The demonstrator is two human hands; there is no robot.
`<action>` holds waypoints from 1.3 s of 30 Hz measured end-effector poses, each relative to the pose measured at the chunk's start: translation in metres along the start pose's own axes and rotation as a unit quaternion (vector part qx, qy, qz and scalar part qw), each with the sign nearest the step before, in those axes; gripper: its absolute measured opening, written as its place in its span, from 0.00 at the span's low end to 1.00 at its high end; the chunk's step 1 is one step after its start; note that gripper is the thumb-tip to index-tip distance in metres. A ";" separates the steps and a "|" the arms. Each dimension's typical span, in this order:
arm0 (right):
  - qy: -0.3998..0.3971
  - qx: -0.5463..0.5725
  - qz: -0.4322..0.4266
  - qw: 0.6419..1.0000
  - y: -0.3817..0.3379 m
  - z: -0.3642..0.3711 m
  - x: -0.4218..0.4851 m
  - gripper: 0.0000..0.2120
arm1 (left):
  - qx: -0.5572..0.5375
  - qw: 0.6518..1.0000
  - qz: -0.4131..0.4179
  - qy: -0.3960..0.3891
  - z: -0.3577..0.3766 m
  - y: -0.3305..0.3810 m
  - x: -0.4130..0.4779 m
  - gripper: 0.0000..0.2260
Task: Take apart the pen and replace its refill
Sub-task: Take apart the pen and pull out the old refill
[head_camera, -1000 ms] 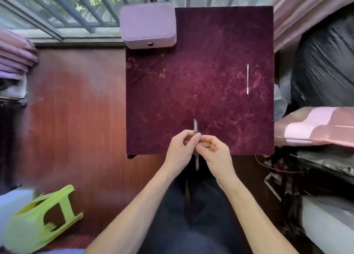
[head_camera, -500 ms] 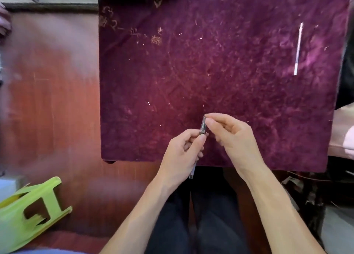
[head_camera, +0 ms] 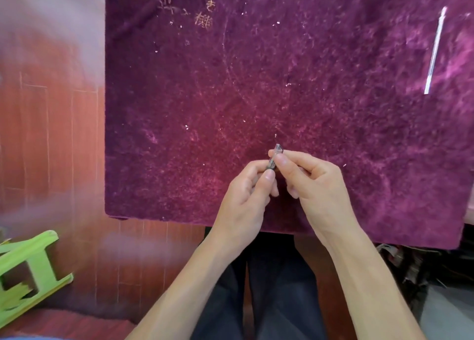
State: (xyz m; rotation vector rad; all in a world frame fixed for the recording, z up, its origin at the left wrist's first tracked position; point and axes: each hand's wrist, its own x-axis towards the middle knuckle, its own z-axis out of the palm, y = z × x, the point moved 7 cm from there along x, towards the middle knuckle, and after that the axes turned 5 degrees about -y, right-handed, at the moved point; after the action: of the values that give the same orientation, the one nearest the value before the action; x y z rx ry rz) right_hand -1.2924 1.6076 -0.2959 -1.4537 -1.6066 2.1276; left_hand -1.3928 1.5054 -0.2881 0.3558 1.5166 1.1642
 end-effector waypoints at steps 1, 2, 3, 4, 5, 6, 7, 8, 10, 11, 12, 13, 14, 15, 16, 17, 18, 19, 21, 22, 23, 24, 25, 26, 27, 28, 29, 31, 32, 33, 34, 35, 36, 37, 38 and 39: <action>0.002 -0.005 0.000 1.000 -0.001 -0.001 0.000 0.06 | 0.011 1.000 -0.003 0.001 0.001 0.001 0.001 0.11; 0.003 -0.007 0.001 1.000 -0.001 -0.001 0.000 0.06 | 0.018 1.000 -0.007 0.003 0.002 0.002 0.002 0.12; 0.004 -0.007 0.002 1.000 -0.002 -0.002 0.000 0.07 | 0.020 1.000 -0.013 0.005 0.002 0.003 0.003 0.13; 0.005 -0.008 0.001 1.000 -0.002 -0.002 0.000 0.09 | 0.018 1.000 -0.019 0.006 0.002 0.004 0.004 0.14; 0.007 -0.009 -0.003 1.000 -0.003 -0.002 0.000 0.10 | 0.014 1.000 -0.024 0.003 0.003 0.005 0.005 0.15; 0.008 -0.010 -0.008 1.000 -0.002 -0.002 0.000 0.10 | 0.009 1.000 -0.028 -0.002 0.003 0.005 0.006 0.15; 0.008 -0.009 -0.013 1.000 -0.001 -0.001 0.000 0.08 | 0.003 1.000 -0.031 -0.007 0.005 0.006 0.007 0.15; 0.008 -0.007 -0.016 1.000 0.000 0.000 -0.001 0.07 | -0.002 0.999 -0.033 -0.010 0.006 0.006 0.007 0.15; 0.011 0.000 -0.020 1.000 0.003 0.003 -0.002 0.07 | -0.004 0.999 -0.034 -0.007 0.008 0.006 0.008 0.17; 0.014 0.004 -0.022 1.000 0.004 0.003 -0.003 0.08 | -0.002 1.000 -0.031 0.000 0.009 0.006 0.009 0.17; 0.019 0.009 -0.025 0.999 0.005 0.004 -0.003 0.08 | 0.002 1.000 -0.025 0.007 0.009 0.006 0.010 0.17; 0.024 0.015 -0.026 0.999 0.006 0.003 -0.004 0.08 | 0.006 1.000 -0.017 0.014 0.010 0.007 0.010 0.17; 0.030 0.023 -0.026 0.999 0.007 0.003 -0.003 0.07 | 0.013 1.000 -0.009 0.021 0.010 0.008 0.011 0.17; 0.036 0.030 -0.027 0.999 0.007 0.003 -0.003 0.07 | 0.020 0.999 -0.002 0.027 0.010 0.009 0.011 0.17; 0.039 0.035 -0.029 0.998 0.007 0.002 -0.002 0.07 | 0.025 0.999 0.004 0.032 0.010 0.009 0.011 0.17; 0.040 0.039 -0.034 0.998 0.007 0.003 -0.002 0.07 | 0.029 0.999 0.008 0.036 0.011 0.009 0.011 0.17; 0.040 0.044 -0.039 0.997 0.007 0.004 -0.001 0.06 | 0.032 0.999 0.011 0.040 0.011 0.010 0.011 0.18; 0.038 0.048 -0.042 0.997 0.006 0.004 -0.001 0.06 | 0.035 0.998 0.015 0.042 0.011 0.010 0.012 0.18; 0.033 0.057 -0.042 0.997 0.006 0.006 0.000 0.07 | 0.045 0.998 0.023 0.048 0.010 0.012 0.012 0.17; 0.029 0.061 -0.039 0.997 0.005 0.008 0.000 0.07 | 0.053 0.997 0.026 0.051 0.009 0.013 0.012 0.17; 0.027 0.067 -0.035 0.997 0.005 0.009 0.000 0.07 | 0.060 0.996 0.028 0.053 0.008 0.014 0.012 0.17; 0.026 0.073 -0.032 0.997 0.005 0.011 0.000 0.07 | 0.064 0.996 0.030 0.055 0.008 0.015 0.012 0.16; 0.026 0.079 -0.029 0.996 0.004 0.012 -0.001 0.08 | 0.065 0.996 0.032 0.057 0.007 0.016 0.011 0.16; 0.027 0.084 -0.026 0.996 0.003 0.013 -0.001 0.09 | 0.064 0.996 0.033 0.059 0.007 0.017 0.011 0.16; 0.027 0.087 -0.025 0.996 0.003 0.014 -0.001 0.09 | 0.063 0.996 0.034 0.061 0.006 0.018 0.011 0.16; 0.027 0.090 -0.023 0.995 0.002 0.016 -0.001 0.10 | 0.061 0.996 0.034 0.063 0.006 0.019 0.011 0.16; 0.028 0.092 -0.021 0.995 0.002 0.017 -0.001 0.10 | 0.059 0.996 0.034 0.063 0.005 0.020 0.011 0.16; 0.029 0.100 -0.021 0.994 0.001 0.019 -0.002 0.11 | 0.054 0.996 0.034 0.062 0.004 0.020 0.011 0.16; 0.029 0.103 -0.020 0.994 0.001 0.020 -0.003 0.11 | 0.052 0.996 0.034 0.060 0.003 0.020 0.011 0.16; 0.028 0.104 -0.018 0.994 0.002 0.021 -0.003 0.11 | 0.051 0.996 0.034 0.058 0.003 0.020 0.010 0.15; 0.027 0.104 -0.016 0.994 0.002 0.023 -0.004 0.10 | 0.051 0.997 0.034 0.055 0.003 0.020 0.010 0.15; 0.027 0.107 -0.015 0.994 0.003 0.024 -0.005 0.10 | 0.051 0.997 0.034 0.053 0.003 0.020 0.009 0.15; 0.028 0.111 -0.013 0.993 0.004 0.024 -0.006 0.10 | 0.051 0.997 0.034 0.050 0.003 0.020 0.009 0.14; 0.031 0.113 -0.011 0.993 0.005 0.024 -0.006 0.09 | 0.051 0.997 0.036 0.048 0.003 0.020 0.008 0.14; 0.034 0.111 -0.010 0.993 0.005 0.024 -0.006 0.09 | 0.049 0.997 0.038 0.046 0.002 0.020 0.007 0.14; 0.037 0.109 -0.009 0.993 0.006 0.023 -0.007 0.09 | 0.048 0.997 0.041 0.045 0.002 0.020 0.007 0.14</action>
State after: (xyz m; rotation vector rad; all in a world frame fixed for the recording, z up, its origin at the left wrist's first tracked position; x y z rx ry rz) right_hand -1.3032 1.5850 -0.2969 -1.4259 -1.3101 2.1331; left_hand -1.4004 1.5208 -0.2754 0.4388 1.6543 1.1869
